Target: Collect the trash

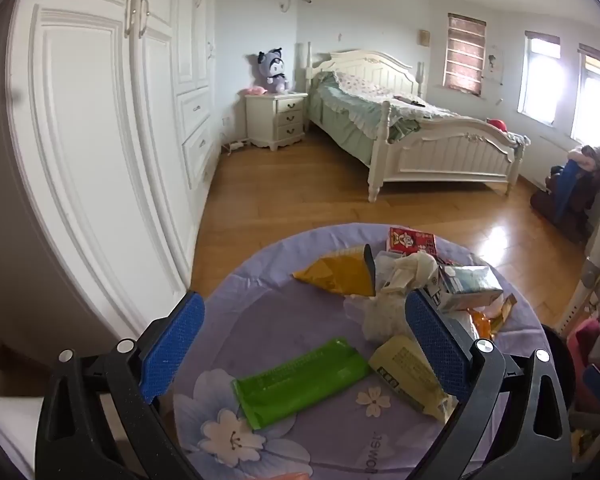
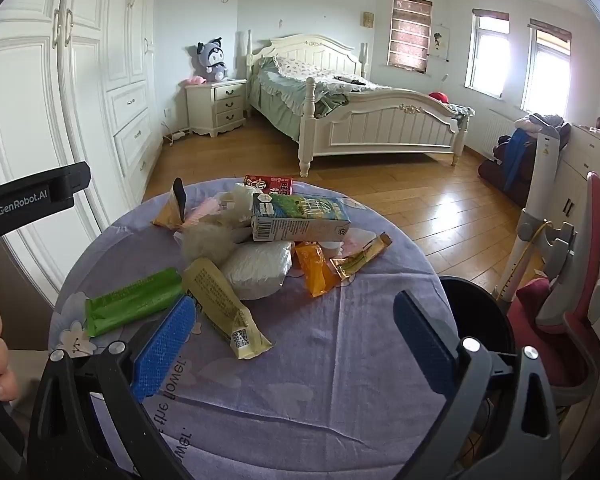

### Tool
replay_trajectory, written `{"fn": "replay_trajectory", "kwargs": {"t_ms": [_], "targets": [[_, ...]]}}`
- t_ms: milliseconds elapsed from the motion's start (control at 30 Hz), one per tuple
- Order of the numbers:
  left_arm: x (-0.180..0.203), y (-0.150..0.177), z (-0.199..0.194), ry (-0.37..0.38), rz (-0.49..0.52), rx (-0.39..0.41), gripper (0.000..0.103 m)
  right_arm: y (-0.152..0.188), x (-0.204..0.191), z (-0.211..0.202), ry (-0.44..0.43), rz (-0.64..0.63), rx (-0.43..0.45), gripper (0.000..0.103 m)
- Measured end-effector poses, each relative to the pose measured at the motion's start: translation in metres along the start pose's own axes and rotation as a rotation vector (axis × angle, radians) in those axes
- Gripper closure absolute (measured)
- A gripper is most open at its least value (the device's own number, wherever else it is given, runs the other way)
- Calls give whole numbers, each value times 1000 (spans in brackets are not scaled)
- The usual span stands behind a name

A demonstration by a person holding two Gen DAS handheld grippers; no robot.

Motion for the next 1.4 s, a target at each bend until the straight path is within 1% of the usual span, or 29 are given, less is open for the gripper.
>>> {"fn": "replay_trajectory", "kwargs": {"t_ms": [300, 433, 700, 800, 967, 1033, 1100, 1167, 1233, 1367, 1400], "targets": [[-1, 0, 1, 13, 2, -6, 4, 2, -5, 0, -5, -11, -9, 5], [2, 2, 4, 15, 5, -10, 4, 1, -2, 0, -4, -3, -6, 5], [3, 3, 4, 2, 9, -9, 4, 5, -3, 4, -26, 2, -27, 5], [1, 6, 5, 4, 9, -14, 4, 7, -7, 7, -68, -5, -36, 5], [-2, 11, 9, 7, 14, -28, 4, 10, -19, 16, -182, -12, -63, 5], [-5, 14, 11, 6, 31, -30, 4, 11, -23, 23, -206, -22, -79, 5], [-12, 16, 11, -5, 42, -19, 4, 11, -27, 30, -218, -43, -102, 5], [-21, 18, 15, -20, 48, -20, 4, 9, -32, 35, -235, -67, -96, 5], [-31, 23, 23, -11, 49, -43, 4, 7, -38, 41, -265, -87, -90, 5], [-53, 32, 34, 2, 31, -59, 4, 9, -58, 62, -348, -132, -131, 5], [-56, 35, 37, 2, 27, -67, 4, 11, -64, 68, -375, -146, -147, 11]]}}
Point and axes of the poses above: each gripper's, at about its wrist camera, not at the fingertips, and z roughly the way its jaws point, x to its right, y to its underside, the point moved 9 cm from there along z, roughly the way its jaws point, and after that the axes turned 1 degree about -x, right-handed, at the moved point
